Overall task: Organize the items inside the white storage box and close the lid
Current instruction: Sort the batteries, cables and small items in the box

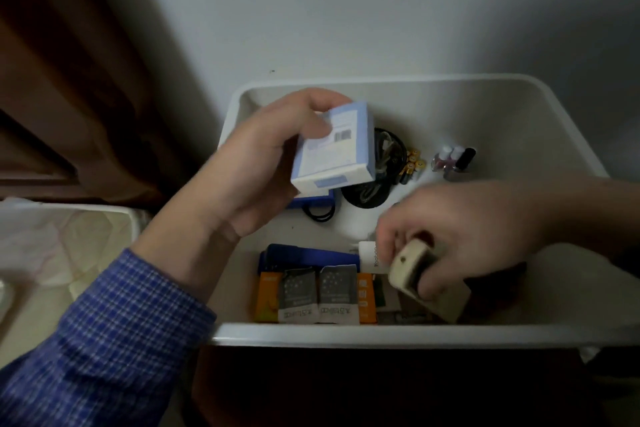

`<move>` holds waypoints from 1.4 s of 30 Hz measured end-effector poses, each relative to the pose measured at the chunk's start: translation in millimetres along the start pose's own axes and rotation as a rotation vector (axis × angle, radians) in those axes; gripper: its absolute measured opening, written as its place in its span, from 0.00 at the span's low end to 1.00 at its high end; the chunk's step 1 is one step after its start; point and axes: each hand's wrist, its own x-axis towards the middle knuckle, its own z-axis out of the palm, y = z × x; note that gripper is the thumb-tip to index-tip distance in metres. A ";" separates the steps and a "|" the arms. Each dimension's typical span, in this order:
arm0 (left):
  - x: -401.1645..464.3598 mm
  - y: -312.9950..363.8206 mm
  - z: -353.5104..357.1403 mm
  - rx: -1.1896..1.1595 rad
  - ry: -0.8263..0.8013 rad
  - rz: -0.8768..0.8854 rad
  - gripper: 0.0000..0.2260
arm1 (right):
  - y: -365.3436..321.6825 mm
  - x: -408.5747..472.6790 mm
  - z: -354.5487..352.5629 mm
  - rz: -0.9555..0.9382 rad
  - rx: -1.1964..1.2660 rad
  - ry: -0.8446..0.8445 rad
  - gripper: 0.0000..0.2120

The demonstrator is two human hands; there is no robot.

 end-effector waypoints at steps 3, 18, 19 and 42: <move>-16.0 12.0 -21.6 0.017 0.061 0.080 0.11 | -3.2 -2.8 -17.4 -0.045 0.197 0.269 0.18; -19.2 17.5 -10.3 0.787 -0.087 -0.107 0.33 | -16.6 36.2 -37.3 -0.020 0.541 0.478 0.41; -17.0 18.6 -9.0 0.812 -0.118 -0.130 0.30 | -16.6 36.9 -36.2 -0.006 0.548 0.483 0.42; -9.0 28.0 -45.8 0.695 0.576 -0.146 0.19 | -15.2 29.7 -3.3 0.077 -0.114 0.716 0.23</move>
